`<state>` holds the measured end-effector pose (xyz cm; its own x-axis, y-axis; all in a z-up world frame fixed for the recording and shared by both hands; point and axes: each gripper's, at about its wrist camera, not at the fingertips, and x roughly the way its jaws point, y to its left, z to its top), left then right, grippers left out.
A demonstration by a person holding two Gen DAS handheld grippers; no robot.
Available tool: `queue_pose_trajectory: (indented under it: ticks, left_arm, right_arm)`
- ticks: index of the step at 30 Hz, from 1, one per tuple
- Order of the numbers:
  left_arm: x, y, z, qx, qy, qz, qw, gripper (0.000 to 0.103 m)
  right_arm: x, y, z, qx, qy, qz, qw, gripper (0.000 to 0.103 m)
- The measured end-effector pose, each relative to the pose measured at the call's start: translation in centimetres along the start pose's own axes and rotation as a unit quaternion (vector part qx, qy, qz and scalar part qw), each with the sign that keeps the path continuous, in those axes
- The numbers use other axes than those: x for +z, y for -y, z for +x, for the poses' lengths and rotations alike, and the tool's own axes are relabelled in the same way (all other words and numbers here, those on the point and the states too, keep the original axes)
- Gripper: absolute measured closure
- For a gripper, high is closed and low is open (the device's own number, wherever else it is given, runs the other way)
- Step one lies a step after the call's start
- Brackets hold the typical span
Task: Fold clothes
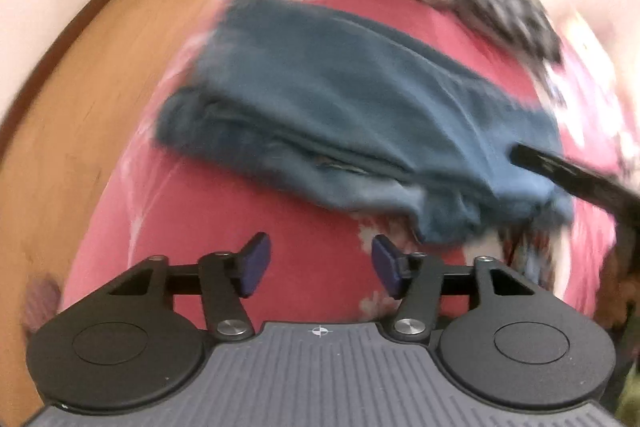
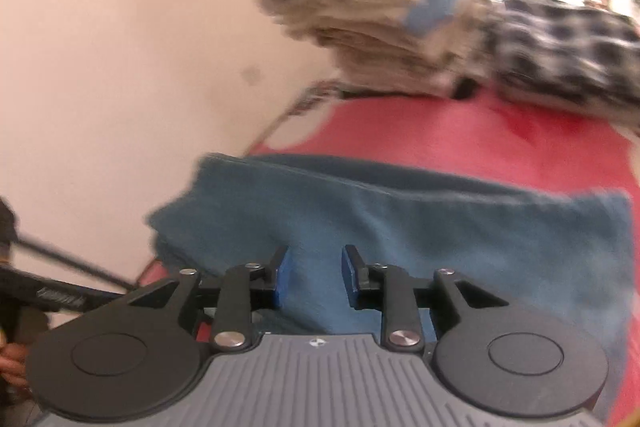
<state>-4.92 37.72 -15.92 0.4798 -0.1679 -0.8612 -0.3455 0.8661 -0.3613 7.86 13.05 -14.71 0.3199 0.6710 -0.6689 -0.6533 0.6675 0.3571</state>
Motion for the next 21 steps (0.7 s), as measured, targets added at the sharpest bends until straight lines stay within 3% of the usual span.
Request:
queue_pose_trajectory:
  ticks: [3,8,12,13,14,16,21]
  left_arm:
    - [0.4,-2.3,0.0,-0.019,0.034,-0.091,0.9951,0.035]
    - [1.0,-5.1,1.0,-0.056,0.078,-0.202,0.9746,0.029]
    - [1.3,-5.9,2.0,-0.079,0.084,-0.236,0.9648,0.029]
    - [1.4,-6.0,2.2,-0.083,0.084,-0.238,0.964,0.029]
    - [1.5,-6.1,2.4,-0.087,0.084,-0.24,0.9631,0.029]
    - [1.7,-6.2,2.9,-0.094,0.085,-0.245,0.9613,0.029]
    - [2.3,-6.8,4.3,-0.108,0.092,-0.287,0.9472,0.029]
  right_arm:
    - [0.6,-1.8,2.3,0.027,-0.025,-0.039,0.999,0.069]
    - [0.4,-4.3,5.8,0.045,-0.06,-0.09,0.993,0.064]
    - [-0.4,-6.1,7.3,0.061,-0.079,-0.145,0.984,0.058]
    - [-0.6,-6.6,7.5,0.066,-0.082,-0.161,0.981,0.049]
    - [-0.9,-7.3,7.7,0.066,-0.083,-0.181,0.978,0.046]
    - [-1.5,-8.2,8.1,0.062,-0.084,-0.212,0.972,0.036]
    - [-2.7,-9.9,8.8,0.026,-0.068,-0.262,0.962,0.025]
